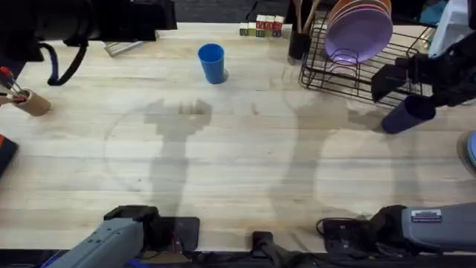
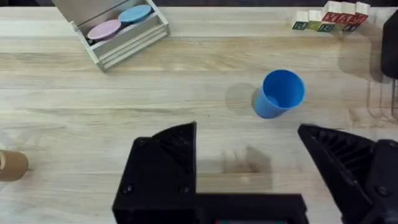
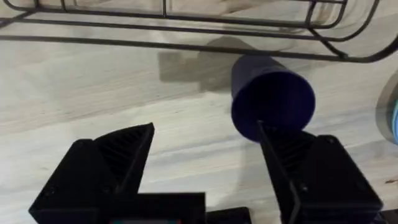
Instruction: Pick up the cup on the table and put them onto the rack.
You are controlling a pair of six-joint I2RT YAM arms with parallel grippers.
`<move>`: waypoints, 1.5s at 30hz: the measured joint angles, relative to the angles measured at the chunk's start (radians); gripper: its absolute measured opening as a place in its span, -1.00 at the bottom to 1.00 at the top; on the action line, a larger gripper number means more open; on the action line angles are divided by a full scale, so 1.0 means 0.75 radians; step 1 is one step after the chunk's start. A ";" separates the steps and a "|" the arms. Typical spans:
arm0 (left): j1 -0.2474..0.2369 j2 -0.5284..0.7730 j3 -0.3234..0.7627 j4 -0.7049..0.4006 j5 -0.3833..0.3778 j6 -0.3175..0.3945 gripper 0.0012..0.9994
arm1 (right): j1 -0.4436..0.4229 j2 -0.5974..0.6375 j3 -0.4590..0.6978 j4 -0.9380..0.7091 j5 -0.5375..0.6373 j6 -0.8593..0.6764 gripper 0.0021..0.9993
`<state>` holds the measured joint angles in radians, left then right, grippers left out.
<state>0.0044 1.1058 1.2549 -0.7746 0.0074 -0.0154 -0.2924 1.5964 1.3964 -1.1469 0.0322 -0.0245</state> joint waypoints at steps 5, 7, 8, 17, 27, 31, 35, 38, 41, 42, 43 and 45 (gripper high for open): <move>0.000 0.000 0.000 0.000 0.000 0.000 0.99 | 0.000 0.044 0.000 0.006 0.000 -0.040 0.99; 0.000 0.000 0.000 0.000 0.000 0.000 0.99 | 0.000 0.064 0.000 0.017 0.000 -0.046 0.99; 0.000 0.000 0.000 0.000 0.000 0.000 0.99 | 0.000 0.075 0.000 0.022 0.000 -0.048 0.99; 0.000 0.000 0.000 0.000 0.000 0.000 0.99 | 0.000 0.173 0.000 0.035 0.001 -0.070 0.63; 0.000 0.000 0.000 -0.001 0.000 0.000 0.99 | 0.000 0.172 0.011 0.009 0.024 -0.078 -0.93; 0.000 0.000 0.000 -0.008 0.000 0.000 0.99 | -0.006 0.172 0.020 -0.020 0.027 -0.078 -0.94; 0.000 0.000 0.000 -0.010 0.000 0.000 0.99 | -0.006 0.172 0.026 -0.073 0.025 -0.078 -0.94; 0.000 0.000 0.000 -0.010 0.000 0.000 0.99 | -0.006 0.171 0.042 -0.152 0.018 -0.078 -0.94; 0.000 0.000 0.000 -0.010 0.000 0.000 0.99 | -0.006 0.171 0.096 -0.238 0.015 -0.078 -0.94; 0.000 0.000 0.000 -0.010 0.000 0.000 0.99 | -0.006 0.171 0.128 -0.271 0.014 -0.078 -0.94; 0.000 0.000 0.000 -0.010 0.000 0.000 0.99 | -0.006 0.171 0.159 -0.299 0.012 -0.079 -0.94; 0.000 0.000 0.000 -0.010 0.000 0.000 0.99 | -0.006 0.160 0.233 -0.357 0.006 -0.080 -0.94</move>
<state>0.0044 1.1059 1.2549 -0.7818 0.0074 -0.0154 -0.2966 1.7165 1.5711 -1.4144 0.0371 -0.0844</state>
